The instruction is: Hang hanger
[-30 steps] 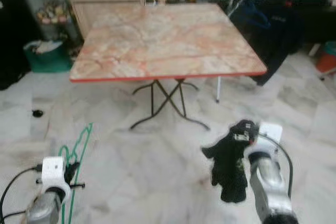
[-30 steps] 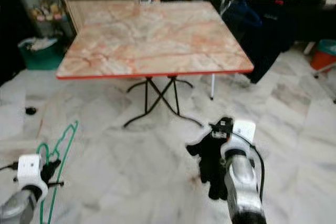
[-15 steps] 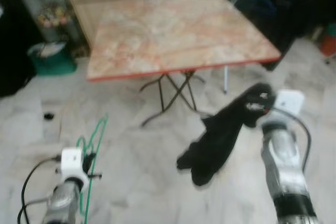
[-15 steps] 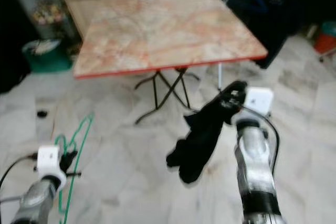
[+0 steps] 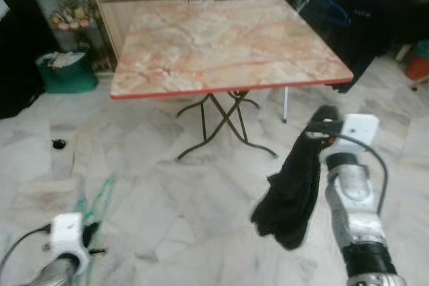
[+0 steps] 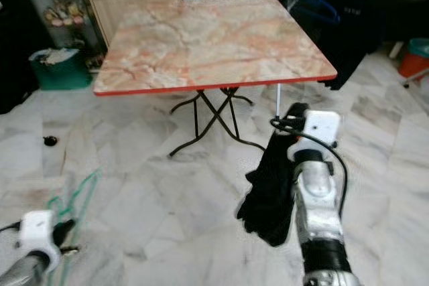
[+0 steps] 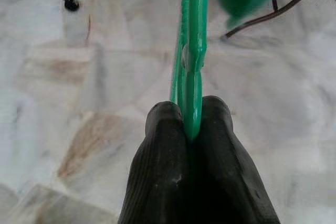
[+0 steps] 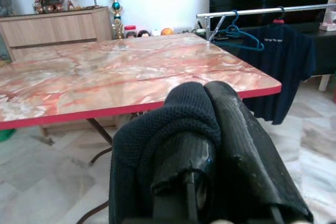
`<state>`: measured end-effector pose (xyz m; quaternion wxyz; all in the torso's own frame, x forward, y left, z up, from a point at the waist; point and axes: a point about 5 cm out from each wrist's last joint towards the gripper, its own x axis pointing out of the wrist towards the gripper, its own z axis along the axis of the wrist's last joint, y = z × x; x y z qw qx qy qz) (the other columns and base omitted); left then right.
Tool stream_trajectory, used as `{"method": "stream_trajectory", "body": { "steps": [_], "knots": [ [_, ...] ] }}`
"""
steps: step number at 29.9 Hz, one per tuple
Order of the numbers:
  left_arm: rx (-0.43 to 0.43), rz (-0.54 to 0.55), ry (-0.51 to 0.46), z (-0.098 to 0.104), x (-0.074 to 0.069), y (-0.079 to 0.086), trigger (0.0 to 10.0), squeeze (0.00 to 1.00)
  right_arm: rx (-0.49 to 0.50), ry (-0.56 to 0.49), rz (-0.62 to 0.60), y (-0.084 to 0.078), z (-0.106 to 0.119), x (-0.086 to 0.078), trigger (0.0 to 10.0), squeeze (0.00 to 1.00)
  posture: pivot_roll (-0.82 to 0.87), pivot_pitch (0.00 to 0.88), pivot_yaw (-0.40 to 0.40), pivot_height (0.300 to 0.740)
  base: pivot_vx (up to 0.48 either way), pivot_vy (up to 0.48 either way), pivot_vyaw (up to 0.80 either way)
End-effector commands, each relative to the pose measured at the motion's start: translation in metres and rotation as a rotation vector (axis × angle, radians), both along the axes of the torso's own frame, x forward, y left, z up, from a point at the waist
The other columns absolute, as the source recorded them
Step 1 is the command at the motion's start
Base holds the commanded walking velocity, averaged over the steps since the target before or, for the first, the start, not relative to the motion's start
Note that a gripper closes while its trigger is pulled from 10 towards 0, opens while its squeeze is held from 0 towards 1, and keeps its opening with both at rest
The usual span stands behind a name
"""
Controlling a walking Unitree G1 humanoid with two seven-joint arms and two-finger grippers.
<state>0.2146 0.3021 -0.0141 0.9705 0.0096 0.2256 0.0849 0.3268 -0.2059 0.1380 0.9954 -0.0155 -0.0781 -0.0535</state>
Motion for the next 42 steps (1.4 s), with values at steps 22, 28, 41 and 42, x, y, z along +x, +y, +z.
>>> {"method": "stream_trajectory", "body": {
  "steps": [22, 28, 41, 42],
  "knots": [
    [-0.020, -0.027, -0.005, -0.002, 0.004, -0.009, 10.0, 0.00, -0.011, -0.052, -0.009, -0.004, 0.014, 0.002, 10.0, 0.00, 0.08, 0.000, 0.038, 0.740, 0.311, 0.000, 0.00],
    [-0.025, -0.014, 0.009, -0.002, -0.004, 0.000, 10.0, 0.00, -0.046, -0.203, 0.092, 0.023, 0.078, 0.039, 10.0, 0.00, 0.06, 0.000, 0.031, 0.740, 0.336, 0.000, 0.00],
    [-0.039, -0.008, 0.008, -0.004, -0.004, -0.002, 10.0, 0.00, -0.135, -0.363, 0.227, 0.059, 0.155, 0.061, 10.0, 0.00, 0.06, 0.000, 0.029, 0.740, 0.417, 0.000, 0.00],
    [-0.038, -0.011, 0.009, -0.004, -0.004, -0.002, 10.0, 0.00, -0.137, -0.373, 0.221, 0.054, 0.159, 0.064, 10.0, 0.00, 0.06, 0.000, 0.031, 0.740, 0.424, 0.000, 0.00]
  ]
}}
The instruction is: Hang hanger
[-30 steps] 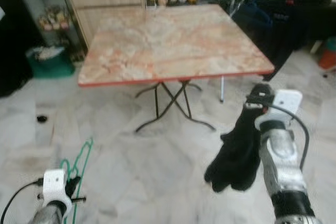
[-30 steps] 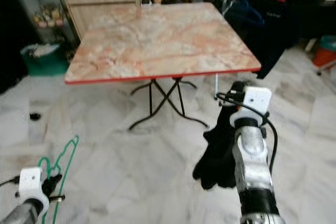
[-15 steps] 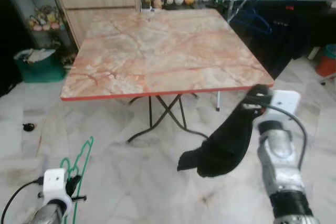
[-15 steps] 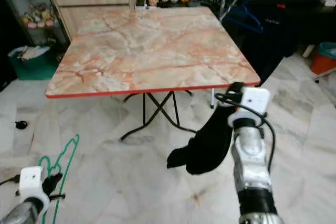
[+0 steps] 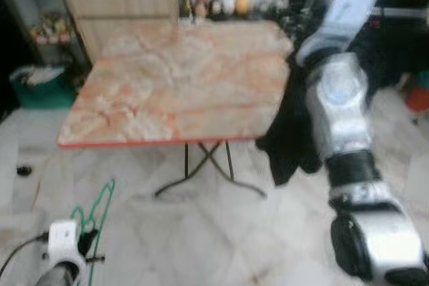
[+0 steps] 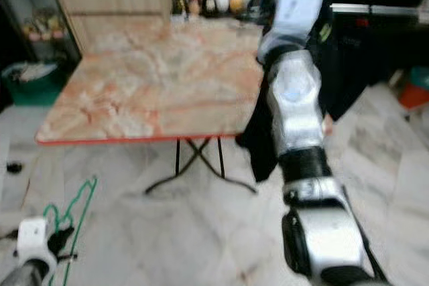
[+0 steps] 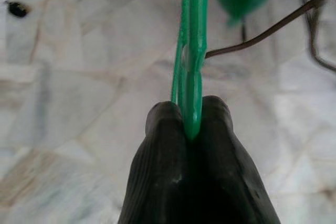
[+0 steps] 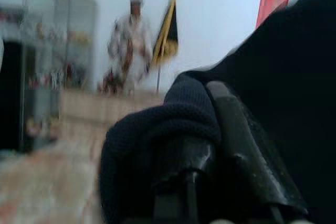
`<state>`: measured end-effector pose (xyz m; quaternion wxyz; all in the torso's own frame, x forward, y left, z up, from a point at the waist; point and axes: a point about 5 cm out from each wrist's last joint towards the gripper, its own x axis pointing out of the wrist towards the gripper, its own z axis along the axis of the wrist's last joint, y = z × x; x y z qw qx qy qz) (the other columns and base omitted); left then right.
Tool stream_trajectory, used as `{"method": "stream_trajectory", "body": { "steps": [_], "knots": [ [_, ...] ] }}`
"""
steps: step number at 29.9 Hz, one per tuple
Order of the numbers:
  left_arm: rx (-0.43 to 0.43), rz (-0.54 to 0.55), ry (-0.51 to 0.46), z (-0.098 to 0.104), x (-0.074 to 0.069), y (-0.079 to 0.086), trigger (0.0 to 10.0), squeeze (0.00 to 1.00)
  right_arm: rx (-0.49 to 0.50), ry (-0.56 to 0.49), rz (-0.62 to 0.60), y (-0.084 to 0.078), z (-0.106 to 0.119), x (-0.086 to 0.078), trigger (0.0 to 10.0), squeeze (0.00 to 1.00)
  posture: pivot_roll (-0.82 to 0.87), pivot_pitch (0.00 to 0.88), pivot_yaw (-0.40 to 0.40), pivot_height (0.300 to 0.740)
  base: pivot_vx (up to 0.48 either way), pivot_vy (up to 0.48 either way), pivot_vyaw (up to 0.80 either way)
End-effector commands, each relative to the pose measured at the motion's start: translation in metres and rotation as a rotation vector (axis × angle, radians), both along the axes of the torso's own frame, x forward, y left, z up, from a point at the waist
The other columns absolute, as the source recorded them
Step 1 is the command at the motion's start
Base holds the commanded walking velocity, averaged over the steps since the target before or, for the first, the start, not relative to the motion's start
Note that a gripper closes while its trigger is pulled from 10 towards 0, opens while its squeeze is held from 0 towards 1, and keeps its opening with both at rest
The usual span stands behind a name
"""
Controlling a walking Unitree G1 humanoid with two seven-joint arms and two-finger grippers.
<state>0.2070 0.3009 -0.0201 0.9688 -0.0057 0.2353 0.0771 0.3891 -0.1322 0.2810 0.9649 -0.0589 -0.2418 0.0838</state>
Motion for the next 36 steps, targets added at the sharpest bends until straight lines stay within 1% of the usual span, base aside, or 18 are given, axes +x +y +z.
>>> {"method": "stream_trajectory", "body": {
  "steps": [1, 3, 10, 13, 14, 16, 17, 20, 23, 26, 28, 30, 31, 32, 33, 34, 35, 36],
  "knots": [
    [-0.003, -0.003, -0.008, 0.002, 0.003, -0.001, 10.0, 0.00, 0.005, -0.051, -0.047, -0.019, 0.016, 0.001, 10.0, 0.00, 0.06, 0.000, 0.031, 0.740, 0.424, 0.000, 0.00],
    [-0.002, -0.004, -0.009, 0.002, 0.004, -0.001, 10.0, 0.00, 0.007, -0.078, -0.047, -0.022, 0.024, 0.001, 10.0, 0.00, 0.05, 0.000, 0.031, 0.740, 0.424, 0.000, 0.00],
    [-0.006, -0.008, -0.009, 0.002, 0.004, -0.002, 10.0, 0.00, 0.000, -0.089, -0.048, -0.021, 0.028, 0.001, 10.0, 0.00, 0.06, 0.000, 0.030, 0.740, 0.425, 0.000, 0.00],
    [-0.004, -0.007, -0.008, 0.002, 0.005, -0.001, 10.0, 0.00, -0.005, -0.131, -0.040, -0.020, 0.043, 0.003, 10.0, 0.00, 0.06, 0.000, 0.032, 0.740, 0.429, 0.000, 0.00],
    [-0.004, -0.007, -0.008, 0.002, 0.005, -0.001, 10.0, 0.00, -0.005, -0.131, -0.040, -0.020, 0.043, 0.003, 10.0, 0.00, 0.06, 0.000, 0.032, 0.740, 0.431, 0.000, 0.00],
    [-0.003, -0.006, -0.007, 0.002, 0.005, -0.001, 10.0, 0.00, -0.009, -0.163, -0.035, -0.019, 0.055, 0.004, 10.0, 0.00, 0.06, 0.000, 0.029, 0.740, 0.429, 0.000, 0.00],
    [-0.003, -0.005, -0.007, 0.002, 0.005, -0.001, 10.0, 0.00, -0.009, -0.167, -0.032, -0.019, 0.058, 0.005, 10.0, 0.00, 0.06, 0.000, 0.029, 0.740, 0.428, 0.000, 0.00],
    [-0.004, -0.005, -0.007, 0.002, 0.005, -0.001, 10.0, 0.00, -0.011, -0.172, -0.027, -0.018, 0.060, 0.005, 10.0, 0.00, 0.06, 0.000, 0.028, 0.740, 0.435, 0.000, 0.00],
    [-0.005, -0.007, -0.005, 0.002, 0.005, -0.002, 10.0, 0.00, -0.016, -0.172, -0.013, -0.013, 0.062, 0.006, 10.0, 0.00, 0.06, 0.000, 0.025, 0.740, 0.437, 0.000, 0.00],
    [-0.005, -0.006, -0.002, 0.001, 0.005, -0.002, 10.0, 0.00, -0.035, -0.146, 0.001, -0.008, 0.052, 0.008, 10.0, 0.00, 0.06, 0.000, 0.023, 0.740, 0.436, 0.000, 0.00],
    [-0.001, -0.002, 0.004, 0.001, 0.004, -0.001, 10.0, 0.00, -0.049, -0.093, -0.023, -0.010, 0.039, 0.010, 10.0, 0.00, 0.06, 0.000, 0.023, 0.740, 0.437, 0.000, 0.00],
    [0.001, 0.000, 0.007, 0.000, 0.003, -0.001, 10.0, 0.00, -0.041, -0.068, -0.028, -0.012, 0.030, 0.010, 10.0, 0.00, 0.06, 0.000, 0.022, 0.740, 0.394, 0.000, 0.00],
    [-0.003, 0.001, 0.019, -0.001, 0.002, -0.001, 10.0, 0.00, -0.045, 0.019, -0.061, -0.016, 0.009, 0.012, 10.0, 0.00, 0.06, 0.000, 0.021, 0.740, 0.000, 0.000, 0.00],
    [-0.003, 0.001, 0.024, -0.002, 0.002, -0.002, 10.0, 0.00, -0.048, 0.060, -0.076, -0.018, 0.000, 0.012, 10.0, 0.00, 0.06, 0.000, 0.021, 0.740, 0.000, 0.000, 0.00],
    [-0.002, 0.000, 0.027, -0.002, 0.001, -0.002, 10.0, 0.00, -0.050, 0.084, -0.085, -0.019, -0.006, 0.012, 10.0, 0.00, 0.06, 0.000, 0.023, 0.740, 0.000, 0.000, 0.00],
    [-0.002, 0.000, 0.027, -0.002, 0.001, -0.002, 10.0, 0.00, -0.050, 0.084, -0.085, -0.019, -0.006, 0.012, 10.0, 0.00, 0.06, 0.000, 0.023, 0.740, 0.000, 0.000, 0.00],
    [-0.008, 0.000, 0.032, -0.003, 0.000, -0.003, 10.0, 0.00, -0.032, 0.202, -0.088, -0.022, -0.036, 0.010, 10.0, 0.00, 0.06, 0.000, 0.021, 0.740, 0.000, 0.000, 0.00],
    [-0.009, -0.001, 0.034, -0.004, -0.001, -0.003, 10.0, 0.00, -0.019, 0.248, -0.076, -0.022, -0.050, 0.007, 10.0, 0.00, 0.06, 0.000, 0.021, 0.740, 0.000, 0.000, 0.00]
  ]
}}
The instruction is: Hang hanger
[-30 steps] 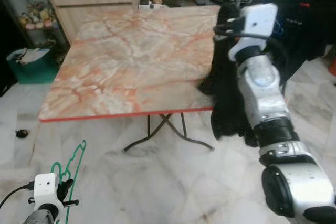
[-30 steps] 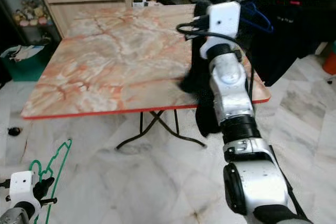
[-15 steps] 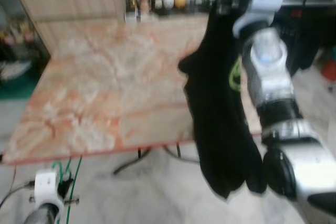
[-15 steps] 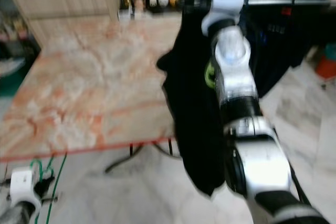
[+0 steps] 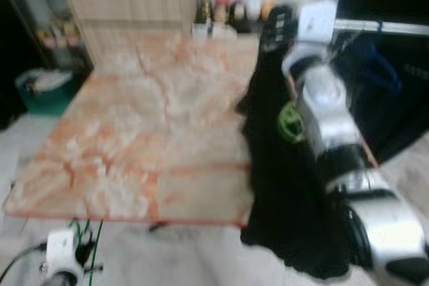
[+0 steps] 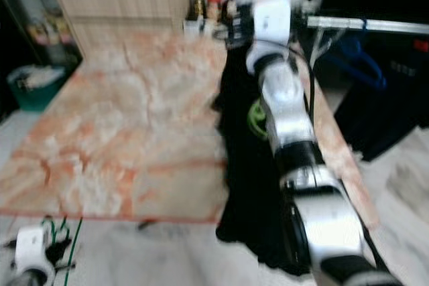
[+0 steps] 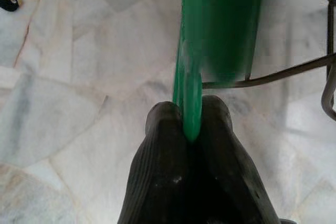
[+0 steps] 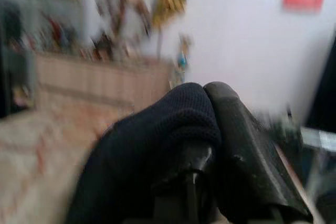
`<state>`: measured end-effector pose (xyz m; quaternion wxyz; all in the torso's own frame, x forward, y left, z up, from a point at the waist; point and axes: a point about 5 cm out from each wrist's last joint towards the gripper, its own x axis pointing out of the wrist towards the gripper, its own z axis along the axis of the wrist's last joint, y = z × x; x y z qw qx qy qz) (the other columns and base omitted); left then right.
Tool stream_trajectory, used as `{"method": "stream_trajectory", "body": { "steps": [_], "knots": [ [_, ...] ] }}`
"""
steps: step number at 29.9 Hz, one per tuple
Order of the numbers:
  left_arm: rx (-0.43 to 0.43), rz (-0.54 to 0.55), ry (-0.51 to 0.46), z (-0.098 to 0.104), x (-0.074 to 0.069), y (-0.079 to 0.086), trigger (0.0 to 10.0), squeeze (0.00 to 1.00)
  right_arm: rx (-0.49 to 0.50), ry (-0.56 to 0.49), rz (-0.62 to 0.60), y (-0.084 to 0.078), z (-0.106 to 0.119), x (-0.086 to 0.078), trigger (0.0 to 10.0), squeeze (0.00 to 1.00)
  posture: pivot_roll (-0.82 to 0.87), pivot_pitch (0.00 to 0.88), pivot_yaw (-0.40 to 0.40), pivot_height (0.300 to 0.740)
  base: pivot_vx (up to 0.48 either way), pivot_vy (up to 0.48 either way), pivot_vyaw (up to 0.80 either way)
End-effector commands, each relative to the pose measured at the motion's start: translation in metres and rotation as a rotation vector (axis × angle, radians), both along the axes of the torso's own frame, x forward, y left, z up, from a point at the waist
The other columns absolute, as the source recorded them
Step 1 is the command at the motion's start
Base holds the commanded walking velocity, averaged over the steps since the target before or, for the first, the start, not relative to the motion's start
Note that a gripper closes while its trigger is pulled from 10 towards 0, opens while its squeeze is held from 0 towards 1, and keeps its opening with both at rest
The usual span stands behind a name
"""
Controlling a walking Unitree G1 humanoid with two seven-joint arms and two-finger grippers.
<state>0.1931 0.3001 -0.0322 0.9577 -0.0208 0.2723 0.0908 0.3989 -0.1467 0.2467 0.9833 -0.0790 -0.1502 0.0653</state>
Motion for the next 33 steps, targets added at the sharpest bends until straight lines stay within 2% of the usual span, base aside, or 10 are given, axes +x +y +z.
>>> {"method": "stream_trajectory", "body": {
  "steps": [1, 2, 6, 10, 13, 14, 15, 21, 33],
  "knots": [
    [0.019, -0.037, -0.039, 0.008, 0.013, -0.002, 10.0, 0.00, 0.034, 0.093, -0.014, -0.008, -0.024, -0.005, 10.0, 0.00, 0.06, 0.000, 0.021, 0.740, 0.000, 0.000, 0.00],
    [0.015, -0.033, -0.037, 0.007, 0.012, -0.002, 10.0, 0.00, 0.011, 0.150, -0.012, -0.007, -0.043, -0.012, 10.0, 0.00, 0.06, 0.000, 0.021, 0.740, 0.000, 0.000, 0.00],
    [0.026, -0.038, -0.018, 0.007, 0.011, -0.001, 10.0, 0.00, 0.040, 0.240, -0.047, -0.010, -0.073, -0.028, 10.0, 0.00, 0.06, 0.000, 0.023, 0.740, 0.000, 0.000, 0.00],
    [0.040, -0.043, 0.030, 0.004, 0.008, 0.001, 10.0, 0.00, 0.069, 0.310, -0.100, -0.019, -0.094, -0.042, 10.0, 0.00, 0.06, 0.000, 0.027, 0.740, 0.000, 0.000, 0.00],
    [0.039, -0.040, 0.049, 0.002, 0.007, 0.002, 10.0, 0.00, 0.107, 0.342, -0.122, -0.022, -0.100, -0.050, 10.0, 0.00, 0.06, 0.000, 0.027, 0.740, 0.000, 0.000, 0.00],
    [0.040, -0.041, 0.052, 0.002, 0.006, 0.002, 10.0, 0.00, 0.110, 0.344, -0.129, -0.022, -0.100, -0.051, 10.0, 0.70, 0.06, 0.000, 0.026, 0.740, 0.000, 0.000, 0.00],
    [0.040, -0.041, 0.055, 0.002, 0.006, 0.002, 10.0, 0.00, 0.119, 0.344, -0.138, -0.022, -0.100, -0.054, 10.0, 1.00, 0.06, 0.000, 0.025, 0.740, 0.000, 0.000, 0.00],
    [0.040, -0.046, 0.068, 0.001, 0.004, 0.002, 10.0, 0.00, 0.121, 0.329, -0.145, -0.021, -0.095, -0.066, 10.0, 1.00, 0.07, 0.000, 0.023, 0.740, 0.000, 0.000, 0.00],
    [0.030, -0.064, 0.103, -0.003, 0.000, 0.001, 10.0, 0.00, 0.124, 0.473, -0.155, -0.017, -0.116, -0.107, 10.0, 1.00, 0.07, 0.000, 0.022, 0.740, 0.000, 0.000, 0.00]
  ]
}}
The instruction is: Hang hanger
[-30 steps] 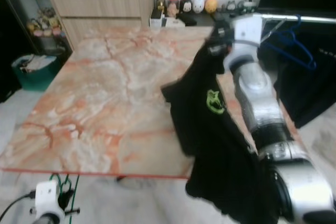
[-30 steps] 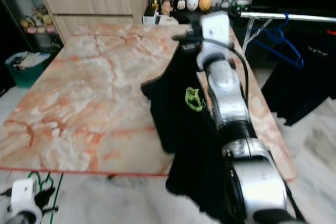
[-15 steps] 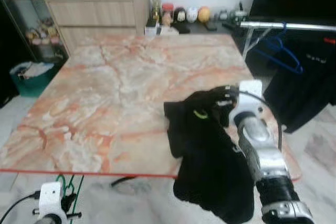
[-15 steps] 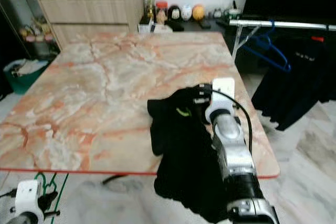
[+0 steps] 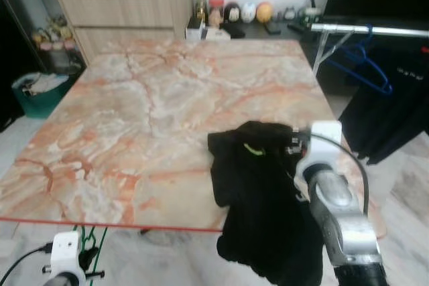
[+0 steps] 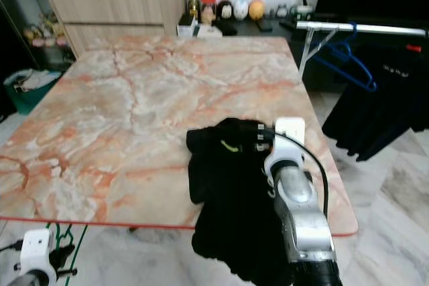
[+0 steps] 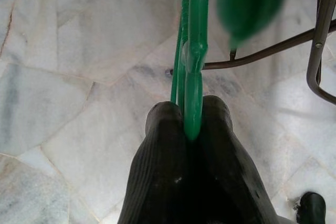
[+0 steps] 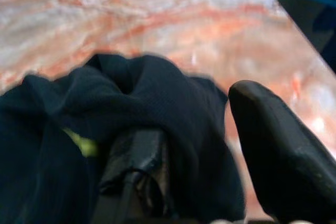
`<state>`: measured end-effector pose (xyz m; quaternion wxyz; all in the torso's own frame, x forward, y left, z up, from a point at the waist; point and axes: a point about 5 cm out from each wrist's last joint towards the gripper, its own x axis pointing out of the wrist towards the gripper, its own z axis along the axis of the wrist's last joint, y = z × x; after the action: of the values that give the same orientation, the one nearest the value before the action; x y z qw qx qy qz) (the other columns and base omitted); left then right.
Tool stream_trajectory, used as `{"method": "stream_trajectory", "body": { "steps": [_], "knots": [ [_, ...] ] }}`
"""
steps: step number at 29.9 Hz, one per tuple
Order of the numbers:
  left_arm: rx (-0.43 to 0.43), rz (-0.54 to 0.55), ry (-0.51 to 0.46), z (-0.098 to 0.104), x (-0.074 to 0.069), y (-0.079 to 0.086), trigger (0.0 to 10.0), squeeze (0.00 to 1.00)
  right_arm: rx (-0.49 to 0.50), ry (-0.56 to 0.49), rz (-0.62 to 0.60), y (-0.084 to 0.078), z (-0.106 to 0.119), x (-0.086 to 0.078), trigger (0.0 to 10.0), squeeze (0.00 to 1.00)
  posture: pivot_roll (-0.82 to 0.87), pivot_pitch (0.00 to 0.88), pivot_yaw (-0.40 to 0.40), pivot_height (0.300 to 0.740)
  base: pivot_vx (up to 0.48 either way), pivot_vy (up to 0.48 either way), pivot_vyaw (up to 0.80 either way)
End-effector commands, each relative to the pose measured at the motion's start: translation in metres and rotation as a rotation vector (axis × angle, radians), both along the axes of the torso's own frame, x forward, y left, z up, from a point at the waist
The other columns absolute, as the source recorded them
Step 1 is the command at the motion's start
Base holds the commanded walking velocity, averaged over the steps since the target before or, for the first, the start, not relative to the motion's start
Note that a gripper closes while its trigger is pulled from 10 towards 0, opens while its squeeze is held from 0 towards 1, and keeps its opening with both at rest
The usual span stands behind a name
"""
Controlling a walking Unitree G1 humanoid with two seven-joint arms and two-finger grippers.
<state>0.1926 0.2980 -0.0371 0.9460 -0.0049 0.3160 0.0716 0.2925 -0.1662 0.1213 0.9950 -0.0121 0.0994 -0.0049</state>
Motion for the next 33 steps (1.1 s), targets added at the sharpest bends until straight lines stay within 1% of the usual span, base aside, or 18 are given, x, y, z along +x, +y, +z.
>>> {"method": "stream_trajectory", "body": {
  "steps": [1, 2, 4, 6, 7, 9, 10, 12, 14, 21, 27, 33],
  "knots": [
    [0.019, -0.023, 0.014, 0.002, 0.000, 0.004, 10.0, 0.00, -0.006, -0.015, -0.001, 0.003, 0.009, -0.004, 10.0, 1.00, 0.06, 0.000, 0.025, 0.740, 0.000, 0.000, 0.00],
    [0.019, -0.026, 0.017, 0.002, 0.000, 0.004, 10.0, 0.00, -0.011, -0.006, -0.008, 0.002, 0.009, -0.008, 10.0, 1.00, 0.06, 0.000, 0.027, 0.740, 0.000, 0.000, 0.00],
    [0.017, -0.028, 0.018, 0.002, 0.000, 0.004, 10.0, 0.00, -0.022, -0.011, -0.032, -0.001, 0.011, -0.010, 10.0, 1.00, 0.06, 0.000, 0.031, 0.740, 0.000, 0.000, 0.00],
    [0.013, -0.029, 0.015, 0.002, 0.001, 0.004, 10.0, 0.00, -0.026, -0.014, -0.039, -0.002, 0.013, -0.010, 10.0, 1.00, 0.06, 0.000, 0.034, 0.740, 0.000, 0.000, 0.00],
    [0.013, -0.034, 0.013, 0.003, 0.003, 0.004, 10.0, 0.00, -0.035, -0.019, -0.031, -0.001, 0.015, -0.008, 10.0, 0.04, 0.06, 0.000, 0.037, 0.740, 0.000, 0.000, 0.00],
    [0.016, -0.036, 0.014, 0.004, 0.003, 0.004, 10.0, 0.00, -0.041, -0.019, -0.029, -0.001, 0.017, -0.007, 10.0, 0.04, 0.06, 0.000, 0.037, 0.740, 0.000, 0.000, 0.00],
    [0.015, -0.037, 0.013, 0.004, 0.004, 0.004, 10.0, 0.00, -0.042, -0.023, -0.031, -0.001, 0.018, -0.006, 10.0, 0.00, 0.06, 0.000, 0.038, 0.740, -0.292, 0.000, 0.00],
    [0.011, -0.036, 0.009, 0.005, 0.005, 0.004, 10.0, 0.00, -0.032, -0.029, -0.041, -0.001, 0.021, -0.005, 10.0, 0.00, 0.07, 0.000, 0.037, 0.740, -0.324, 0.000, 0.00],
    [0.005, -0.030, 0.006, 0.005, 0.006, 0.004, 10.0, 0.00, -0.031, -0.020, -0.032, 0.004, 0.021, -0.005, 10.0, 0.00, 0.07, 0.000, 0.037, 0.740, -0.334, 0.000, 0.00],
    [0.004, -0.038, 0.014, 0.006, 0.007, 0.004, 10.0, 0.00, -0.019, -0.005, -0.004, 0.013, 0.021, -0.005, 10.0, 0.00, 0.07, 0.000, 0.039, 0.740, -0.326, 0.000, 0.00],
    [0.006, -0.039, 0.015, 0.006, 0.007, 0.005, 10.0, 0.00, -0.023, 0.005, -0.004, 0.013, 0.020, -0.004, 10.0, 0.00, 0.07, 0.000, 0.039, 0.740, -0.322, 0.000, 0.00],
    [0.005, -0.040, 0.013, 0.006, 0.008, 0.004, 10.0, 0.00, -0.022, -0.021, -0.005, 0.012, 0.024, -0.003, 10.0, 0.00, 0.07, 0.000, 0.038, 0.740, -0.301, 0.000, 0.00]
  ]
}}
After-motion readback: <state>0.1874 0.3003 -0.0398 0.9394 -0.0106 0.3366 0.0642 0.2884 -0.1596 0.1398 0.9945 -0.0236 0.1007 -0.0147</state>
